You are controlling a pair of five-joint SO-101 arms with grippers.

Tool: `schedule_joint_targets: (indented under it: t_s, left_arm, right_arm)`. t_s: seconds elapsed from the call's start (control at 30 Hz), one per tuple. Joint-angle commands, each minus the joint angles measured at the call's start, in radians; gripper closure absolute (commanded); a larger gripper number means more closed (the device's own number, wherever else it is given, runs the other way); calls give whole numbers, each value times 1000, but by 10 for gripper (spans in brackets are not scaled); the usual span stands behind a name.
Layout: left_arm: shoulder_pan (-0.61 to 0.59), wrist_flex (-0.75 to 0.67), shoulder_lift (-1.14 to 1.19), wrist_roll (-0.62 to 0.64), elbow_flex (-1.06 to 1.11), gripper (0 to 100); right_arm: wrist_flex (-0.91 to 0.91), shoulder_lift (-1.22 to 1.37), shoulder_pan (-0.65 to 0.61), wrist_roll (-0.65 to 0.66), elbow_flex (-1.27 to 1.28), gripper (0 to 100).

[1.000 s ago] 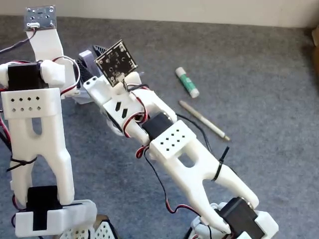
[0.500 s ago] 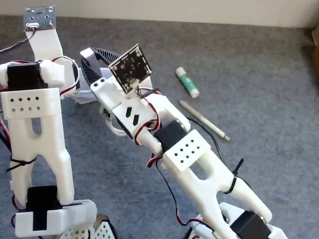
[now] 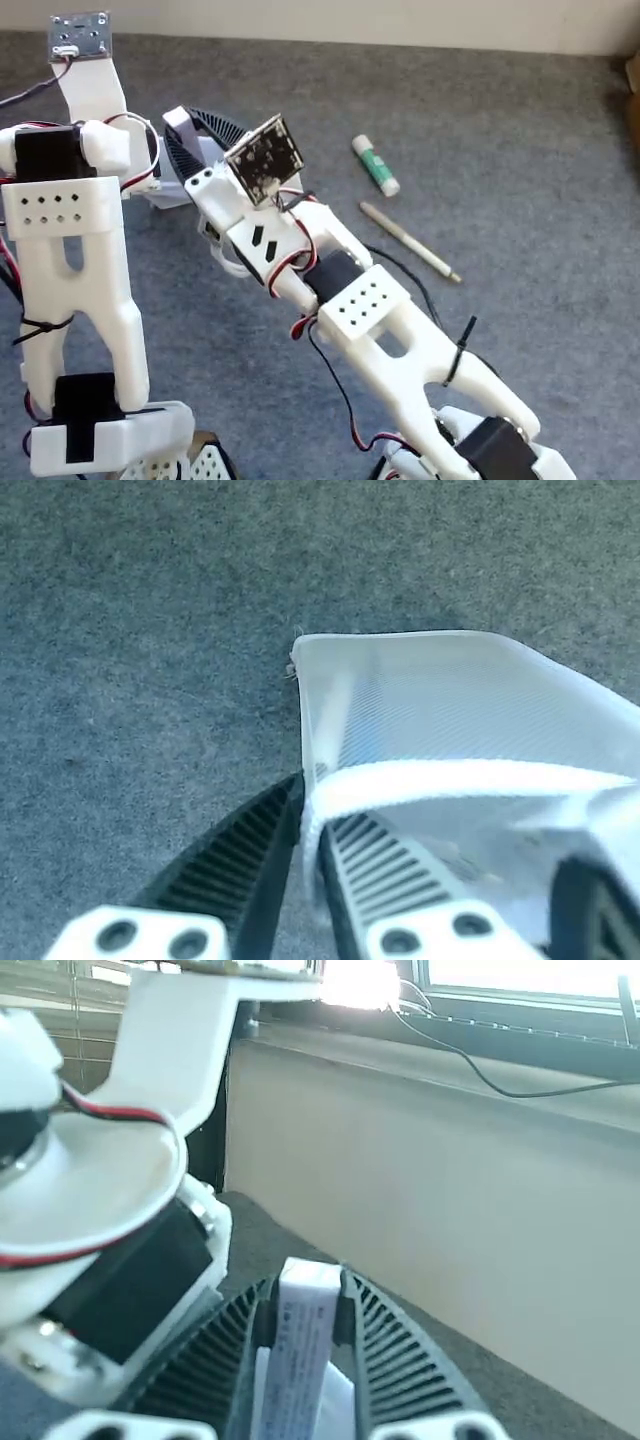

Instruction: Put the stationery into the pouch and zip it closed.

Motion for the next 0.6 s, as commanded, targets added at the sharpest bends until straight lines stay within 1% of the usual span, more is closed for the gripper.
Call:
schedule_joint_targets:
  t_s: [0.0, 0.13, 0.27, 0.3, 0.57]
  left_arm:
    - [-10, -9, -15, 11, 2, 993]
    - [-10, -12, -15, 11, 2, 993]
    - [-10, -12, -15, 11, 2, 993]
    - [-10, -12, -15, 11, 2, 993]
    - [-10, -12, -15, 11, 2, 993]
  right_arm:
    - [-74, 8, 18, 6, 5, 993]
    - [-74, 8, 15, 6, 7, 971]
    - [-73, 8, 15, 6, 12, 840]
    - [-73, 8, 15, 6, 12, 830]
    - [-73, 7, 13, 6, 5, 830]
